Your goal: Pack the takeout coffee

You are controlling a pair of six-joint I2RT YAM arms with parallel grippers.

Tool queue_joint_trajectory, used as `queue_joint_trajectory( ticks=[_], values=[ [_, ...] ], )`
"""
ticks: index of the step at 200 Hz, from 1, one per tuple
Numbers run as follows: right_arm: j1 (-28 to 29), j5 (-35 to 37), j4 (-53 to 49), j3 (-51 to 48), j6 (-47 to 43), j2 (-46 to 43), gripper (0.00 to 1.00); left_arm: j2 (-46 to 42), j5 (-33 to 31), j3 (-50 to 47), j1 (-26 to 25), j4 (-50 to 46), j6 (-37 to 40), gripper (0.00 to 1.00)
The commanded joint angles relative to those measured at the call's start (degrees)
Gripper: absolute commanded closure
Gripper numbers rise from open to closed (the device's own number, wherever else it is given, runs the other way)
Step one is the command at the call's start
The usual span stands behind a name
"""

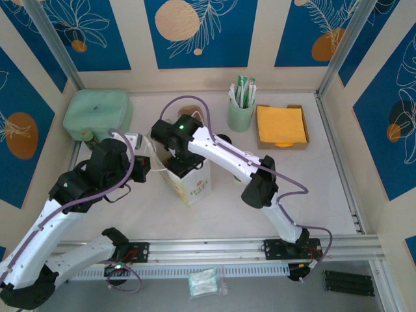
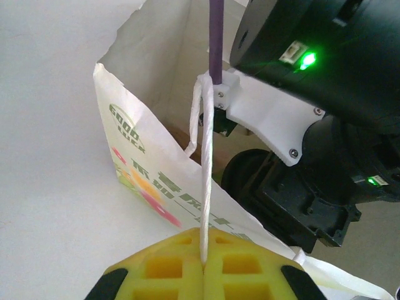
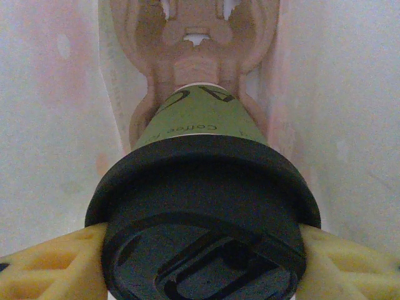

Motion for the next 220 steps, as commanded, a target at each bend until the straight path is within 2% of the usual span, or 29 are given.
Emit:
queue_joint_trajectory(
  ticks=[1,112,220],
  values=[
    [-0.05,0.17,-10.41,0.97,1.10,-3.69,0.39,-0.06,0.97,1.50,0.45,0.09,0.30,1.00],
    [1.08,0.34,-10.35,-4.84,0.53,-5.04,0.39,0.06,0.61,1.05,0.46,0.14,0.05,1.00],
    [1.37,0.69,-10.34,-4.86,0.42,-4.68,0.40,0.02,0.61,1.32,0.45,0.06,0.05,1.00]
  ],
)
